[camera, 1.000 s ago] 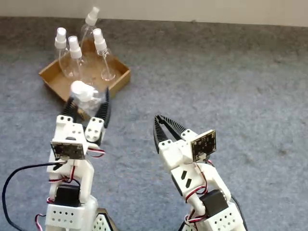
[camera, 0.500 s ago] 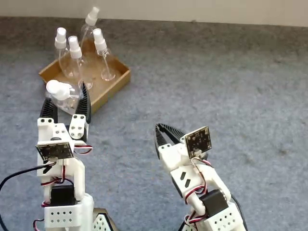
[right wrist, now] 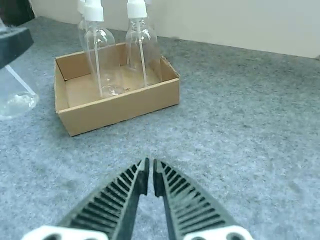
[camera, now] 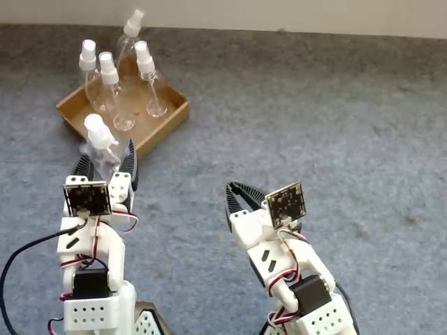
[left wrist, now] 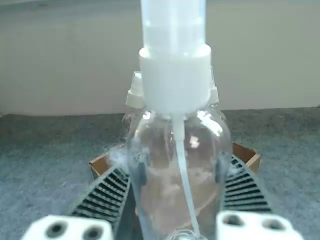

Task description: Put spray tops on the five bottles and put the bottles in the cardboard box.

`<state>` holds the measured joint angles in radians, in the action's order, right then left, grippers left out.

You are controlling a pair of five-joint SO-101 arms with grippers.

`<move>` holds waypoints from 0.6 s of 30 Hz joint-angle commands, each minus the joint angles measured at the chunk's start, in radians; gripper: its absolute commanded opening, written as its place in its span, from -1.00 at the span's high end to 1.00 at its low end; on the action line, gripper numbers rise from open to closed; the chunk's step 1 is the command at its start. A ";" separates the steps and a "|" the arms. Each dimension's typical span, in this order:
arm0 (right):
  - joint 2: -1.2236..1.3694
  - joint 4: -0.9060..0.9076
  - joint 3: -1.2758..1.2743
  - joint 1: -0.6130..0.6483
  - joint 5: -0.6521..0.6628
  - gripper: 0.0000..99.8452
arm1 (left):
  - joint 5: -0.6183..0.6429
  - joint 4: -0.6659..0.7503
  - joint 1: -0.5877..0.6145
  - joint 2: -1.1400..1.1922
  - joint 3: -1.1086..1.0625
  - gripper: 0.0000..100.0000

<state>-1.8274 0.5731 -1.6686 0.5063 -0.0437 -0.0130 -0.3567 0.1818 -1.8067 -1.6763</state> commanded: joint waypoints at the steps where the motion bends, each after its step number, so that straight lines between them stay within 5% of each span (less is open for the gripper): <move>1: -0.007 0.002 -0.136 -0.035 0.008 0.96 | -0.032 -0.063 0.012 -0.016 -0.018 0.88; 5: -0.007 0.002 -0.136 -0.088 0.006 0.96 | -0.143 -0.123 0.012 -0.018 -0.015 0.88; 18: -0.007 0.002 -0.136 -0.090 0.005 0.96 | -0.147 -0.285 0.010 -0.013 0.252 0.87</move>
<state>-1.8274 0.5731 -1.6686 0.4296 -0.0437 -0.1481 -0.6406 0.1818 -1.8067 -1.5136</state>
